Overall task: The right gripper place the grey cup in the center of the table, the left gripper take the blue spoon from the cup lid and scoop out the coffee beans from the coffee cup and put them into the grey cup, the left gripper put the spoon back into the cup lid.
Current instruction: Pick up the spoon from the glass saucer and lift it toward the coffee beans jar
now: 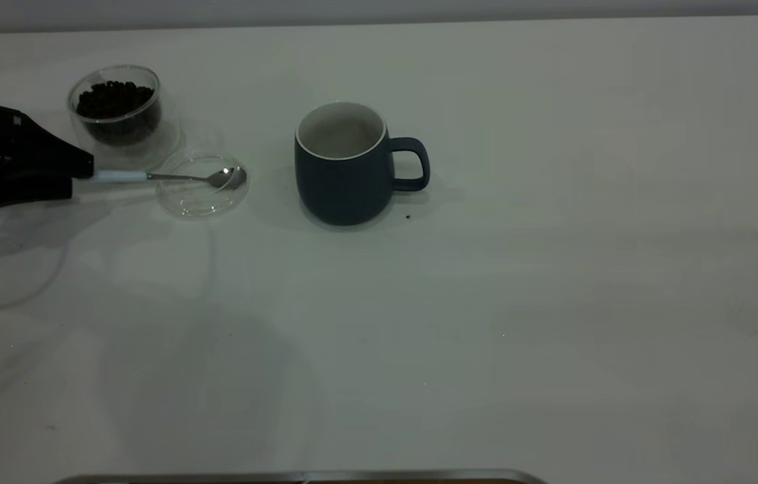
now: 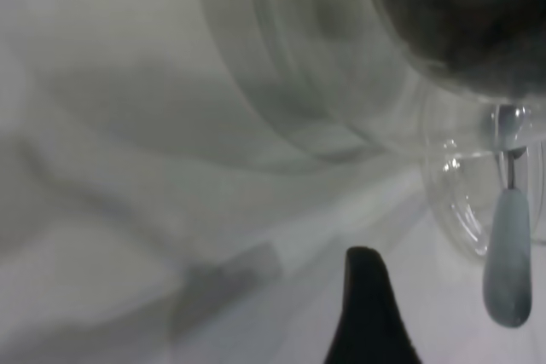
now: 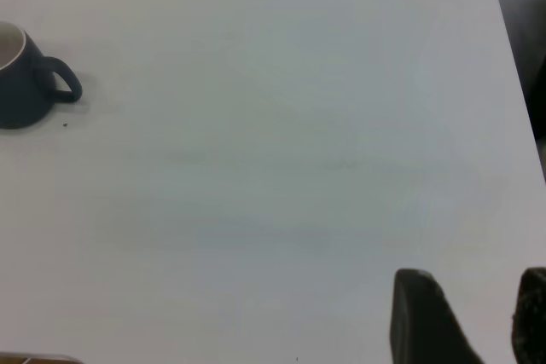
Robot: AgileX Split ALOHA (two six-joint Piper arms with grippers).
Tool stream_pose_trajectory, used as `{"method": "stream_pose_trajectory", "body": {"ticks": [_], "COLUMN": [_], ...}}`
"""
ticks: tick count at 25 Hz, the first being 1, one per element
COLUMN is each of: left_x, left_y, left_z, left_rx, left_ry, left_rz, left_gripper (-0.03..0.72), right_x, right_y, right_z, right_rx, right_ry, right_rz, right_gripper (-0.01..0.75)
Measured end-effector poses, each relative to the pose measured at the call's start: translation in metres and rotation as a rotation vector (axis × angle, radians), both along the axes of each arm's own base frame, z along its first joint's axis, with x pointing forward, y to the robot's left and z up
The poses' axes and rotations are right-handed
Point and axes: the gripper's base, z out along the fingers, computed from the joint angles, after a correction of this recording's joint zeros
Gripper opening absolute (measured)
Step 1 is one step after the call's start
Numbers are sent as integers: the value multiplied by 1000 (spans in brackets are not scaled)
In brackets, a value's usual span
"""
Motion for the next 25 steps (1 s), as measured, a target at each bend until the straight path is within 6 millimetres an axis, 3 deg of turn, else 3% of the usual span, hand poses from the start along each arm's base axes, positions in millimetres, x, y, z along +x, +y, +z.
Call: {"method": "stream_pose_trajectory", "body": {"ticks": [8,18,25], "left_x": [-1,5,5], "left_y": [-6,-28,-28], "left_z": [-6,-9,-10], "left_rx": [-33,-10,4], "left_ry": [1,-28,-28], "left_rz": [-7,-52,-53], "left_gripper": [576,571,547], "right_x": [0,0,0], "right_y": [0,0,0], "right_z": [0,0,0], "right_rx": [0,0,0], "right_ry": [0,0,0], "right_rz": [0,0,0], "right_gripper": [290,286,281]}}
